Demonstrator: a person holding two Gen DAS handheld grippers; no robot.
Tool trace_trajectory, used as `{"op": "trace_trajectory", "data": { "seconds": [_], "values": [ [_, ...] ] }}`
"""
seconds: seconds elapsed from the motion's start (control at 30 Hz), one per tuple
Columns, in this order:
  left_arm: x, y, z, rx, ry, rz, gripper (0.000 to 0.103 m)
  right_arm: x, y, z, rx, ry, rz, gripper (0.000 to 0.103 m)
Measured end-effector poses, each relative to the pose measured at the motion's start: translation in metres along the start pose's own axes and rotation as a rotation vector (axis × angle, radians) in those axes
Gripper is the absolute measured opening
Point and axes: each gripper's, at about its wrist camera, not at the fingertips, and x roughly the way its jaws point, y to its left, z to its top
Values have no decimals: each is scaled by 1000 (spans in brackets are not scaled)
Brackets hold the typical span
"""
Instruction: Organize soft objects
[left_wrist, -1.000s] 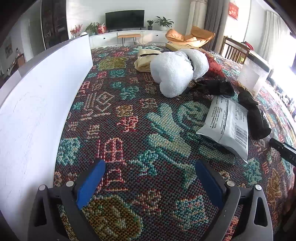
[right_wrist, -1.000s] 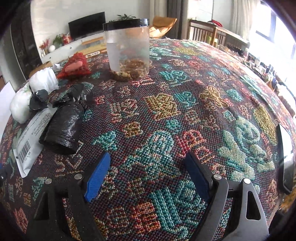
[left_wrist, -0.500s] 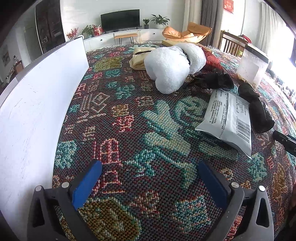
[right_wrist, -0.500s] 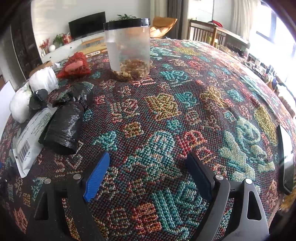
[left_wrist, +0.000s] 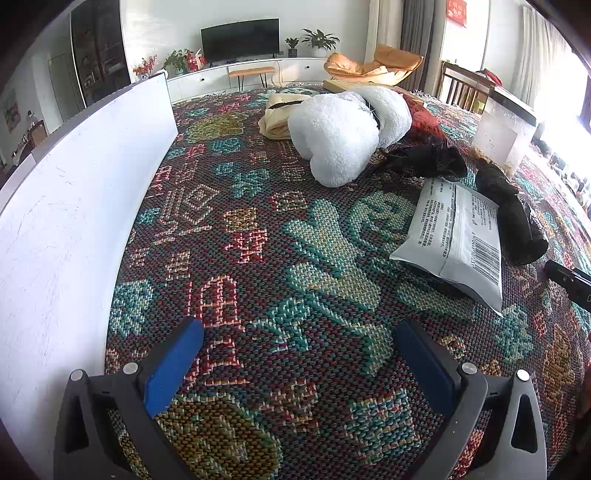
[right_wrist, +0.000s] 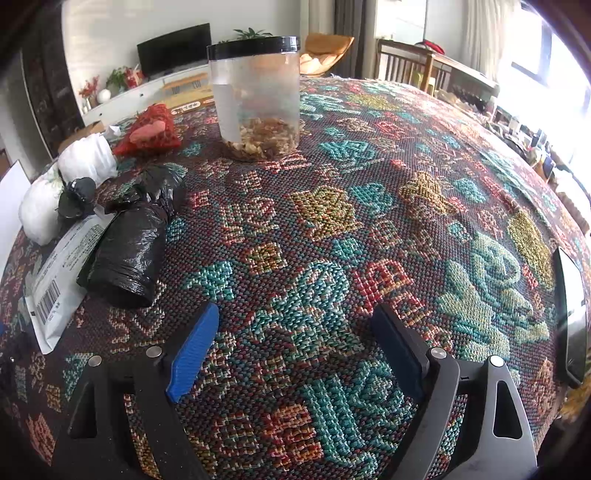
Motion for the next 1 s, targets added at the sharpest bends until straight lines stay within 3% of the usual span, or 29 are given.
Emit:
{"op": "trace_trajectory", "data": {
  "seconds": [1.0],
  "values": [
    [-1,0,0,-1,0,0,103,0,-1,0,0,-1,0,88]
  ]
}}
